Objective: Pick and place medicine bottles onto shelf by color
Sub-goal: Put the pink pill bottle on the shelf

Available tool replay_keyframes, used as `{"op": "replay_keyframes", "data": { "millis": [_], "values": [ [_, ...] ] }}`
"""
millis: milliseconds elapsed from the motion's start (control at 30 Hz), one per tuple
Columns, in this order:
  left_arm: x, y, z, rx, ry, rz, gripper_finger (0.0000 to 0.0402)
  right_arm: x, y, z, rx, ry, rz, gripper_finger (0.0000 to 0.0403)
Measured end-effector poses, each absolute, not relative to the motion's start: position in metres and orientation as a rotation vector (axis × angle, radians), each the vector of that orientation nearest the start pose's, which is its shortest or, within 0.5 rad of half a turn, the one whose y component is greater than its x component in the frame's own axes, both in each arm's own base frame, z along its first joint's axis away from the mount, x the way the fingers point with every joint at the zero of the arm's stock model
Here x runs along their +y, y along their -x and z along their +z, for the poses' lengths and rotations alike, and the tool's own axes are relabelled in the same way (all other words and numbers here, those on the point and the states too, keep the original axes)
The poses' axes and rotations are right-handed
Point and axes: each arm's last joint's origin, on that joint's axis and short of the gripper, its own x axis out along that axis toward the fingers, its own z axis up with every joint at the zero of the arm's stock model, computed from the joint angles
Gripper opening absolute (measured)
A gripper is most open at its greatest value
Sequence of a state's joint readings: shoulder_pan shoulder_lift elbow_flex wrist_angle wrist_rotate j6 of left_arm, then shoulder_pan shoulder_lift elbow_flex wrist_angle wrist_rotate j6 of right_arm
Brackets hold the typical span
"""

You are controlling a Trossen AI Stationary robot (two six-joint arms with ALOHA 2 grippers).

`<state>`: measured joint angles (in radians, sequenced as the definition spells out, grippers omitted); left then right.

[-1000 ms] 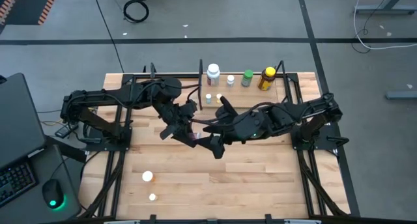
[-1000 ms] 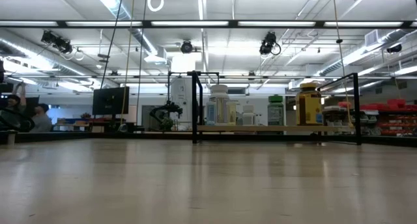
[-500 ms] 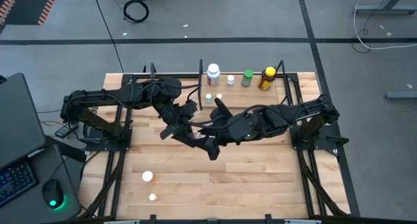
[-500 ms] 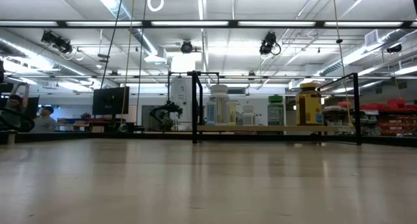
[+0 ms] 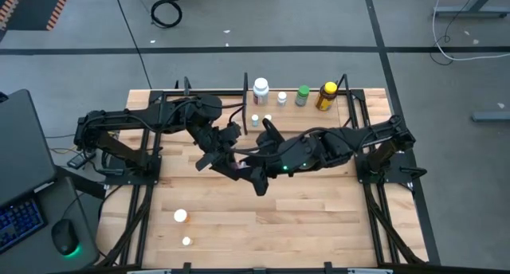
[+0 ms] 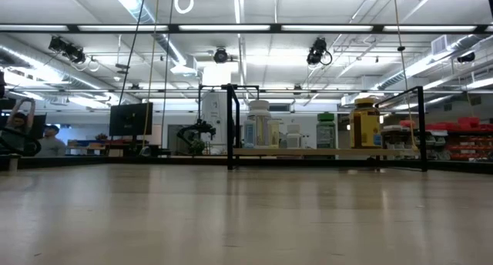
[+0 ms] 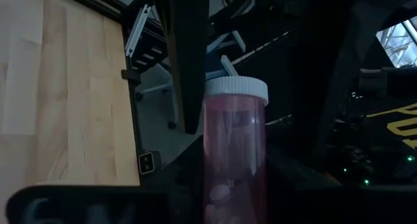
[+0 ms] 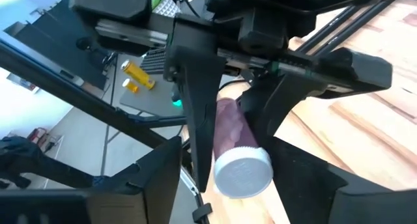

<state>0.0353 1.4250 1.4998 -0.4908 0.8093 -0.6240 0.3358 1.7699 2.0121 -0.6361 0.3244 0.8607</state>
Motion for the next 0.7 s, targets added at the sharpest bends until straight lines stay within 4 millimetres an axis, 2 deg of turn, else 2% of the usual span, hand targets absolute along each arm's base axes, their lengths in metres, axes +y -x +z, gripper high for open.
{"op": "replay_keyframes", "data": {
  "millis": [567,700],
  "values": [
    [-0.0105,-0.3023,0.4076,0.618,0.756,-0.627,0.0101,0.1161,-0.3657,0.4423,0.363,-0.719,-0.135,0.0139],
    [-0.0106,-0.3023,0.4076,0.618,0.756,-0.627,0.0097,0.1162,-0.3657,0.4423,0.365,-0.720,-0.131,0.0128]
  ]
}}
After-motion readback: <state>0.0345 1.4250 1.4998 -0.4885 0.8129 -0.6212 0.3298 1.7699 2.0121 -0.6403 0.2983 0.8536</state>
